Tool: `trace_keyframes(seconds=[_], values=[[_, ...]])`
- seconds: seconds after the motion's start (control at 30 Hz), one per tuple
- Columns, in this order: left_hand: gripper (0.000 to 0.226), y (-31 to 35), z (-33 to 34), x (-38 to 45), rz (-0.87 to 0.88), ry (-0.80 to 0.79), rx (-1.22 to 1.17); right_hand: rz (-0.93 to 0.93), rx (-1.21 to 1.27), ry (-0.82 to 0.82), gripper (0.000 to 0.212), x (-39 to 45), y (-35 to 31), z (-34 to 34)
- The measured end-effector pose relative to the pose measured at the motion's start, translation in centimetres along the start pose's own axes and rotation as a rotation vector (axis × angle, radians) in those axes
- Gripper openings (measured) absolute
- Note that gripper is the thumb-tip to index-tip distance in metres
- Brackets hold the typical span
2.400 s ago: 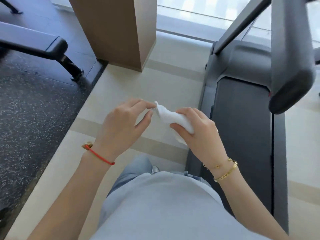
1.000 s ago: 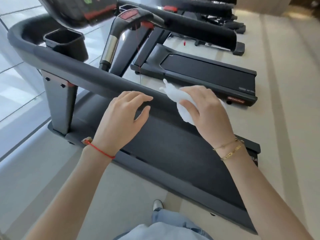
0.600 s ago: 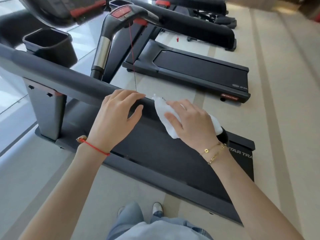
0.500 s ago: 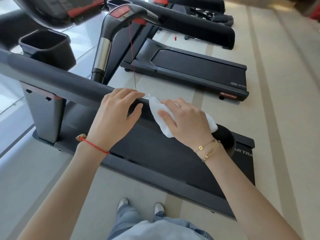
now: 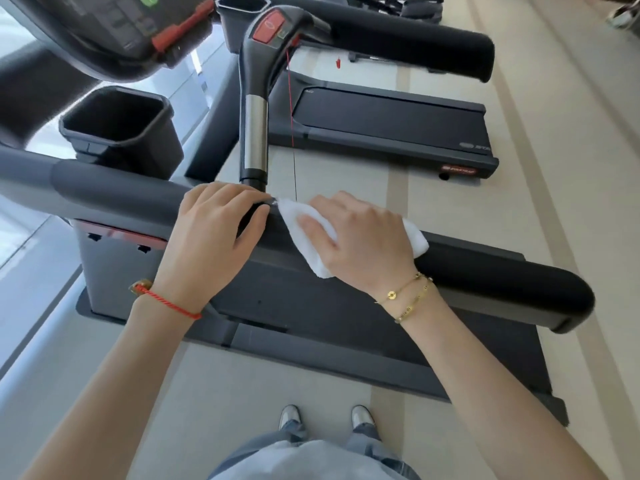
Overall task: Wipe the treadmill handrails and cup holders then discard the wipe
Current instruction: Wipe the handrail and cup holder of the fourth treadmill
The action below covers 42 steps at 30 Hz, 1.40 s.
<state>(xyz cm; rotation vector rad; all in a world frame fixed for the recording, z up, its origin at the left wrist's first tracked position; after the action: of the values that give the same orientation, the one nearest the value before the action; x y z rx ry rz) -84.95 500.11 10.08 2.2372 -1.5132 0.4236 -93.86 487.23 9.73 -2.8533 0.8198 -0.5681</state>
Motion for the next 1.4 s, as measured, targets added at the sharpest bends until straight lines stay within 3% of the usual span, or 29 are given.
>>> trace_keyframes(seconds=[0.13, 0.3, 0.47, 0.57, 0.87, 1.07, 1.4], values=[[0.025, -1.0, -0.2, -0.2, 0.040, 0.013, -0.016, 0.031, 0.037, 0.033, 0.033, -0.6, 0.8, -0.5], [0.025, -1.3, -0.2, -0.2, 0.073, 0.033, -0.060, 0.224, 0.061, 0.105, 0.036, -1.4, 4.6, -1.6], [0.023, -1.3, -0.3, -0.3, 0.079, 0.052, -0.075, 0.134, -0.005, 0.109, 0.034, 0.2, -2.5, 0.4], [0.023, -1.4, -0.3, -0.3, 0.069, 0.056, -0.083, 0.106, 0.009, 0.082, 0.034, 0.2, -3.0, 0.5], [0.025, -0.4, 0.2, 0.6, 0.053, 0.026, -0.124, 0.296, 0.058, 0.058, 0.037, -1.2, 6.0, -1.2], [0.025, 5.1, 2.3, 2.1, 0.132, -0.028, -0.178, 0.270, 0.069, 0.104, 0.032, -2.4, 8.0, -2.3], [0.025, 15.3, 6.5, 5.7, 0.181, -0.052, -0.233, 0.321, 0.048, 0.148, 0.036, -6.7, 20.0, -6.0]])
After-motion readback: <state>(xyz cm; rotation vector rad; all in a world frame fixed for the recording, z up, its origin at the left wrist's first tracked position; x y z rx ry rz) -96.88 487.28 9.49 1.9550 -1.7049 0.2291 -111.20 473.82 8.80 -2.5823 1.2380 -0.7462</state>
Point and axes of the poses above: each hand's wrist, its own x-axis towards the middle knuckle, its own z-axis out of the palm, y = z × x, the point moved 9 cm from there along x, towards the middle knuckle, and after that the axes turned 15 degrees about z, right-handed, at the moved point
